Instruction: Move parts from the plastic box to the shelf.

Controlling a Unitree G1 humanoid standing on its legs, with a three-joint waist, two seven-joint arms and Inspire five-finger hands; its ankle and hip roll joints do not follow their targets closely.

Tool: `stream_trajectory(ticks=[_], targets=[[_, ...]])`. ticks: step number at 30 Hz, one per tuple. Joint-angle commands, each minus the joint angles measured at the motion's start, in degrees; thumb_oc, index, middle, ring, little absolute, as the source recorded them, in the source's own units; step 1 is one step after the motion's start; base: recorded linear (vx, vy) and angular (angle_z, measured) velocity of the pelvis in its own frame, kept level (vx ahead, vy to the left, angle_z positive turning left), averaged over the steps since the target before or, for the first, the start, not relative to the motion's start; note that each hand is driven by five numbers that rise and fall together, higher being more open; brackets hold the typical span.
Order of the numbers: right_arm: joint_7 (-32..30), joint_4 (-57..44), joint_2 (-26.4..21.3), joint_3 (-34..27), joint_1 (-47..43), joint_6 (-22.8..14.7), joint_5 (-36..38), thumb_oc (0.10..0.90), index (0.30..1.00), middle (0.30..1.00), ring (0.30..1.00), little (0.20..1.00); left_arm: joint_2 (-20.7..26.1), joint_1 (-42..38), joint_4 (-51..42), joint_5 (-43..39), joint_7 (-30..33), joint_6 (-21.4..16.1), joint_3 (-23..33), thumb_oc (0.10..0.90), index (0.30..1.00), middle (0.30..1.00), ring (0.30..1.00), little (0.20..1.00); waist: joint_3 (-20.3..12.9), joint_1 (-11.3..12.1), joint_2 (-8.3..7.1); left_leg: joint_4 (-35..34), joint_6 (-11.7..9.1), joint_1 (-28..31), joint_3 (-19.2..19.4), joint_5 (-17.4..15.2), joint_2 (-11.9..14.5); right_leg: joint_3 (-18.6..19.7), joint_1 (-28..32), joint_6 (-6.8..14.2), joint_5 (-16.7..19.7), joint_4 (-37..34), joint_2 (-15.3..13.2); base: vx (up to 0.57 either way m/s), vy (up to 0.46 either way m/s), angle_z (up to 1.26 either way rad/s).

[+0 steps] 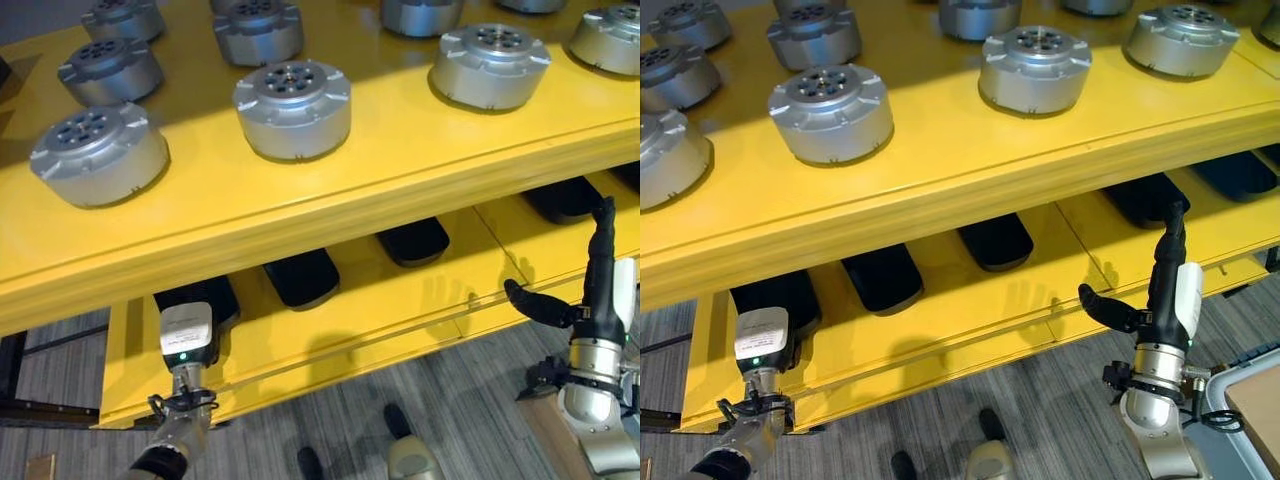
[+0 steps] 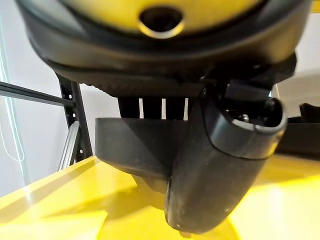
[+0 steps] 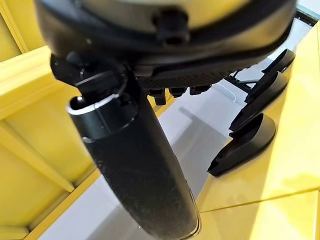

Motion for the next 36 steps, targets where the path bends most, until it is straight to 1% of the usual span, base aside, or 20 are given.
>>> stream_trajectory(ticks=[1, 5, 6, 8, 11, 16, 22, 26, 30, 36], targets=[[-0.91, -3.95, -4.45, -2.18, -6.04, -3.70, -0.15, 0.900, 1.000, 1.000, 1.000, 1.000, 3.28, -4.67, 1.87, 2.10, 2.72, 1.44, 2.02, 0.400, 0.300, 0.300, 0.300, 0.300, -4.44, 0.66, -0.64, 6.13, 1.97, 1.75, 0.76, -11.54, 1.43, -2.12, -2.46, 2.69, -0.71, 0.54, -1.45, 0.04, 0.005, -0.04], [-0.37, -4.26, -4.47, -2.26, -5.66, -3.74, -0.02, 0.900, 1.000, 1.000, 1.000, 1.000, 2.89, -4.62, 2.62, 2.49, 2.34, 1.80, 1.74, 0.400, 0.300, 0.300, 0.300, 0.300, -4.36, 0.58, -0.68, 6.26, 2.07, 1.64, 0.63, -11.62, 1.29, -2.18, -2.65, 2.71, -0.71, 0.57, -1.40, 0.01, 0.001, -0.01], [-0.05, -4.28, -4.54, -2.30, -5.60, -3.87, 0.19, 0.900, 1.000, 1.000, 1.000, 1.000, 2.78, -4.14, 2.92, 3.69, 1.71, 2.85, 1.59, 0.400, 0.300, 0.300, 0.300, 0.300, -4.16, 0.62, -0.53, 5.82, 1.98, 1.57, 0.45, -11.39, 1.15, -2.40, -2.85, 2.76, -0.62, 0.41, -1.36, 0.00, 0.000, 0.00], [-0.05, -4.29, -4.54, -2.26, -5.60, -3.90, 0.13, 0.900, 1.000, 1.000, 1.000, 1.000, 2.84, -4.10, 2.92, 3.76, 1.69, 2.79, 1.59, 0.400, 0.300, 0.300, 0.300, 0.300, -4.16, 0.62, -0.50, 5.74, 1.98, 1.57, 0.40, -11.35, 1.13, -2.41, -2.88, 2.76, -0.61, 0.41, -1.34, 0.00, 0.000, 0.00], [0.56, -4.08, -4.85, -1.99, -5.65, -3.97, 0.03, 0.900, 1.000, 1.000, 1.000, 1.000, 3.71, -3.39, 3.78, 4.96, 0.17, 3.11, 1.37, 0.400, 0.300, 0.300, 0.300, 0.300, -4.15, 0.76, -0.22, 5.44, 1.96, 1.63, 0.25, -11.15, 1.05, -2.59, -2.87, 2.81, -0.64, 0.41, -1.39, 0.00, 0.000, 0.00], [0.59, -3.42, -5.20, -1.49, -5.94, -4.31, 0.29, 0.900, 1.000, 1.000, 1.000, 1.000, 3.99, -3.24, 5.56, 5.81, -0.43, 3.99, 0.47, 0.400, 0.300, 0.300, 0.300, 0.300, -4.11, 0.79, -0.10, 5.11, 1.98, 1.70, -0.06, -11.01, 0.91, -2.90, -2.88, 2.94, -0.65, 0.43, -1.50, 0.00, 0.000, 0.00], [1.08, -3.40, -5.42, -0.97, -6.49, -3.82, -0.13, 0.900, 1.000, 1.000, 1.000, 1.000, 4.33, -2.74, 7.51, 8.46, -0.16, 4.63, -0.39, 0.400, 0.300, 0.300, 0.300, 0.300, -4.14, 0.70, 0.27, 4.70, 1.96, 1.96, -0.19, -10.87, 0.80, -2.99, -2.86, 2.98, -0.74, 0.45, -1.57, 0.00, 0.000, 0.00], [1.66, -3.57, -6.11, -1.07, -6.84, -3.75, 0.09, 0.900, 1.000, 1.000, 1.000, 1.000, 5.47, -2.47, 7.51, 12.33, -0.87, 5.86, -1.76, 0.400, 0.300, 0.300, 0.300, 0.300, -4.03, 0.47, 0.61, 4.53, 1.94, 2.06, -0.14, -10.87, 0.74, -3.00, -2.83, 3.07, -0.86, 0.45, -1.67, 0.00, 0.008, 0.00], [1.54, -2.79, -6.62, -0.75, -7.58, -4.06, -0.01, 0.900, 1.000, 1.000, 1.000, 1.000, 5.96, -2.61, 8.17, 11.26, -0.87, 6.87, -2.74, 0.400, 0.300, 0.300, 0.300, 0.300, -3.89, 0.41, 0.83, 4.73, 1.96, 1.90, -0.17, -10.95, 0.57, -2.98, -2.83, 3.09, -0.93, 0.48, -1.84, 0.00, 0.008, 0.00], [2.13, -2.69, -7.13, -0.93, -7.45, -4.21, -0.21, 0.900, 1.000, 1.000, 1.000, 1.000, 7.10, -2.46, 8.53, 10.05, 0.83, 7.63, -1.56, 0.400, 0.300, 0.300, 0.300, 0.300, -3.92, 0.30, 1.25, 4.82, 1.92, 1.96, -0.20, -10.93, 0.35, -2.88, -2.63, 3.05, -1.04, 0.49, -2.00, 0.01, 0.028, 0.00]])
